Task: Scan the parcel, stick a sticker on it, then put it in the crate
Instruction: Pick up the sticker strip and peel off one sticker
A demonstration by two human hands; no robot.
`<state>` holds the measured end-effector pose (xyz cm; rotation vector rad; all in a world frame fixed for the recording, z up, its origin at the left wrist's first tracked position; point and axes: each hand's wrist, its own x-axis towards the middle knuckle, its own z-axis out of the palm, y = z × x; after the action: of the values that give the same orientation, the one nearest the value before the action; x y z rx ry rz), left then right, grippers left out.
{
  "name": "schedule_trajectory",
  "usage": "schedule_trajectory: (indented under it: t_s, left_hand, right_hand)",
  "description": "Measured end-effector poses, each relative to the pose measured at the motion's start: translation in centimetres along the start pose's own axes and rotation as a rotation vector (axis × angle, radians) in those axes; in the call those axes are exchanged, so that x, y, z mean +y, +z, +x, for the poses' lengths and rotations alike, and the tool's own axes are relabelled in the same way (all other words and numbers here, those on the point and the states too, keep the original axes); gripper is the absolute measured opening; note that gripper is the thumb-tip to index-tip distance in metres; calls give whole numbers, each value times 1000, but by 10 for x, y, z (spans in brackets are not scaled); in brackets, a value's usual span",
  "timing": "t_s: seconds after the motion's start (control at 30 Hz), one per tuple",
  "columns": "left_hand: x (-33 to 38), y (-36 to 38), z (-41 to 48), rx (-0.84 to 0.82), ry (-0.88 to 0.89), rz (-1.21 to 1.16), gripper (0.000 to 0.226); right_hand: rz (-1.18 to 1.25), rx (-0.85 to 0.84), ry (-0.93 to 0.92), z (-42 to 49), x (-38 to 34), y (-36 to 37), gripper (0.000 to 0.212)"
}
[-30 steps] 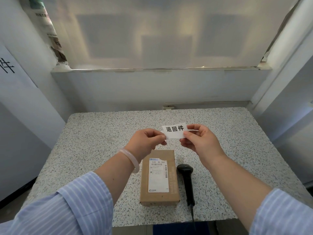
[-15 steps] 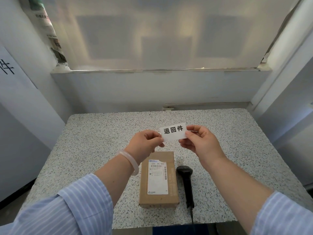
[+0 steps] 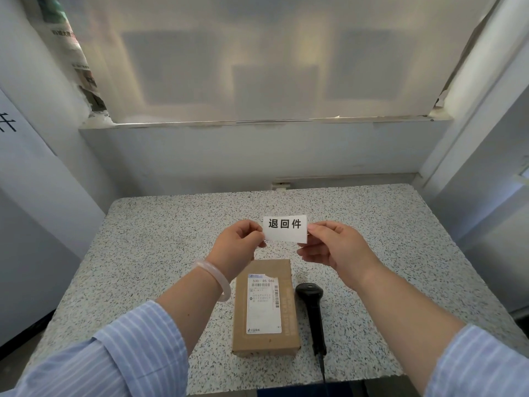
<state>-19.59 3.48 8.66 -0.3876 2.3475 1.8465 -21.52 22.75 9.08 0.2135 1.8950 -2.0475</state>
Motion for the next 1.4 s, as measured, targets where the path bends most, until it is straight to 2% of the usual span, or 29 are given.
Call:
schedule_trajectory:
  t_s: [0.23, 1.0, 1.4]
  left_hand:
    - [0, 1, 0, 4, -5, -5, 17]
    - [2, 1, 5, 48, -5, 4, 17]
    - [3, 0, 6, 50, 1, -16, 15]
  right_hand:
    - [-63, 7, -24, 0, 2, -1, 10]
    - [-87, -136, 0, -4, -3, -7, 10]
    - [-176, -108, -44, -3, -2, -6, 7]
